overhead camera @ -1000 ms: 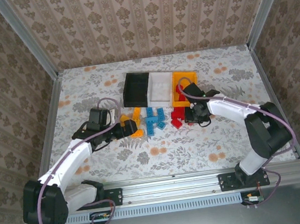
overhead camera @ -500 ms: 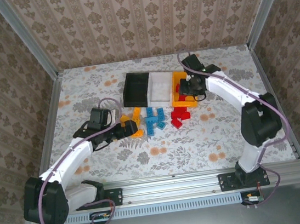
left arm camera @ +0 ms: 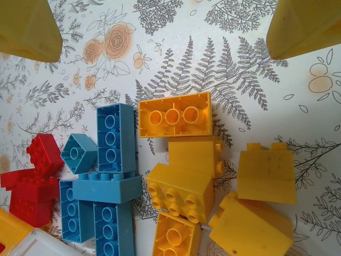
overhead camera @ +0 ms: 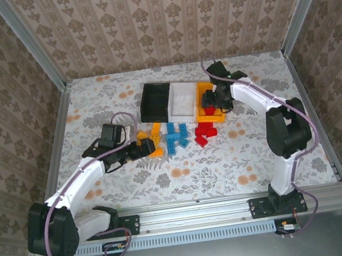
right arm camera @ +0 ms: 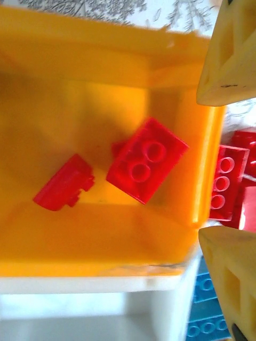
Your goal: Sort the legos into containers by color
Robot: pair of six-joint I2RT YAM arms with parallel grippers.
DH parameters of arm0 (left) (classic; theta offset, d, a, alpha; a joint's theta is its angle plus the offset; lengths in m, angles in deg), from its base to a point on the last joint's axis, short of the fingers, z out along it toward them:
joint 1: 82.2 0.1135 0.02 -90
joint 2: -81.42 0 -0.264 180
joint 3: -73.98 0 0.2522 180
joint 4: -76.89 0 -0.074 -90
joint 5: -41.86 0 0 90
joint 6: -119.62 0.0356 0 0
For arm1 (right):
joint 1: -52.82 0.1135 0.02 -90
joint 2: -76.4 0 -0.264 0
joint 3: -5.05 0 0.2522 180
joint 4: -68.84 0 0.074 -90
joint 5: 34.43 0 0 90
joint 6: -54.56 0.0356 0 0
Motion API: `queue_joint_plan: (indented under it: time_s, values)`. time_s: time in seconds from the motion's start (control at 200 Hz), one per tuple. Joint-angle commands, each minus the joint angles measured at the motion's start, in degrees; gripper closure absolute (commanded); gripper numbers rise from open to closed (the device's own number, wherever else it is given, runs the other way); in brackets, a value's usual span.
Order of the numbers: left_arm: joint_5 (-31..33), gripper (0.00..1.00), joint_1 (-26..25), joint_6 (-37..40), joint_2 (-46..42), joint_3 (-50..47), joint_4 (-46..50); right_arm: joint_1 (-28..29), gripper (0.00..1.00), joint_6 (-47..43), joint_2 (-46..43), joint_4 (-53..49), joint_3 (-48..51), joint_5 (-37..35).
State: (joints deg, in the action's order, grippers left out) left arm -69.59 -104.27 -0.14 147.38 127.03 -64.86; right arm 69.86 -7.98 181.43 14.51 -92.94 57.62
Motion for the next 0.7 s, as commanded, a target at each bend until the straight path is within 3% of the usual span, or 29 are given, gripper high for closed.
queue_joint_plan:
  time_s: [0.0,0.14,0.31,0.695]
  values:
    - [-1.5,0.0,0.3,0.7,0.9,-0.2,-1.4,1.4,0.37,1.6,-8.9,-0.1,7.0,-0.2]
    - [-2.3,0.0,0.3,0.0,1.6,-1.1,-3.2,4.9,0.36,1.9,-14.1,1.9,16.6,2.7]
    - [-3.0,0.0,0.2,-0.3,2.1,-0.6,-3.5,10.7,0.32,0.6,-14.1,3.9,22.9,2.2]
    - [-2.3,0.0,0.2,-0.7,-0.9,-1.3,-1.9,13.5,0.31,-0.1,-5.7,7.2,20.7,3.6]
